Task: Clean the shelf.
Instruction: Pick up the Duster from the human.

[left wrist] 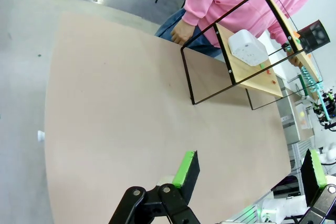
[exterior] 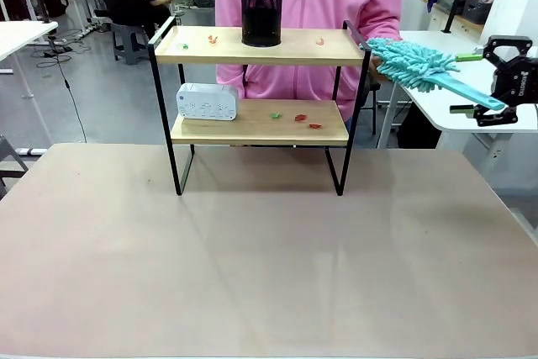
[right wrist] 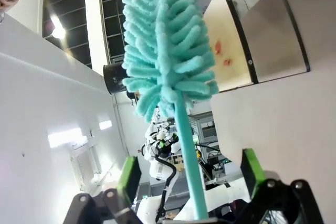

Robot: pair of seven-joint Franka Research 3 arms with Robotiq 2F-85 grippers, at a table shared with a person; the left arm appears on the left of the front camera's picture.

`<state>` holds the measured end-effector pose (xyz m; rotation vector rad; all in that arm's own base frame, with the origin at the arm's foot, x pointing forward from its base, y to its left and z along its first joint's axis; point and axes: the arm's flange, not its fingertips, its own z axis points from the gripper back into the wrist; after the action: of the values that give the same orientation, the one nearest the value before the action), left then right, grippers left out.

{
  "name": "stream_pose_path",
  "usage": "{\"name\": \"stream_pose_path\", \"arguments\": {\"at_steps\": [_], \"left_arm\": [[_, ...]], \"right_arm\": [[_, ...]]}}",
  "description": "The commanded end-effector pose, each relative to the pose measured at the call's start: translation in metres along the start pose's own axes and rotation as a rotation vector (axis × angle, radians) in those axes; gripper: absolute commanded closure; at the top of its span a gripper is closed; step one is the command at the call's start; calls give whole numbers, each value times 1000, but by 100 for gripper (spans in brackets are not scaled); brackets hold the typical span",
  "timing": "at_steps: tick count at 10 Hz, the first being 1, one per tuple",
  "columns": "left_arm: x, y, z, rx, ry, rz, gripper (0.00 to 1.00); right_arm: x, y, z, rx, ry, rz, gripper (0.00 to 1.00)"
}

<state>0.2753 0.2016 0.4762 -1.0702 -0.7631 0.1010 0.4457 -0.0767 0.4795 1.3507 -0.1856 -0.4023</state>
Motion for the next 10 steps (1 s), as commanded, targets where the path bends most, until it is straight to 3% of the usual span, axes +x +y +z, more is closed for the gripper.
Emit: {"name": "stream_pose_path", "arguments": {"at_steps": [1,2,3,4,6,7,8,10], "left_arm": [[1,0,-1,-16,-11,-24,0],[1,0,-1,-16,-11,-24,0],[1,0,-1,-16,-11,-24,0],[1,0,-1,-16,-11,-24,0],[1,0,-1,-16,-11,-24,0],[1,0,-1,-16,-11,-24,0],[1,0,-1,-16,-11,-24,0],[1,0,-1,-16,-11,-24,0]], "right_arm": [[-5,1,-5,28,-43,18,36],[-6,0,-4,37,-43,16,56],[-5,0,-3,46,-41,17,91],[-5,0,-3,57,-29,11,100],[-6,0,-4,54,-26,16,100],[-6,0,-4,49,-32,16,92],[-6,0,-4,53,-29,15,100],[-8,-3,-3,47,-34,18,100]]}}
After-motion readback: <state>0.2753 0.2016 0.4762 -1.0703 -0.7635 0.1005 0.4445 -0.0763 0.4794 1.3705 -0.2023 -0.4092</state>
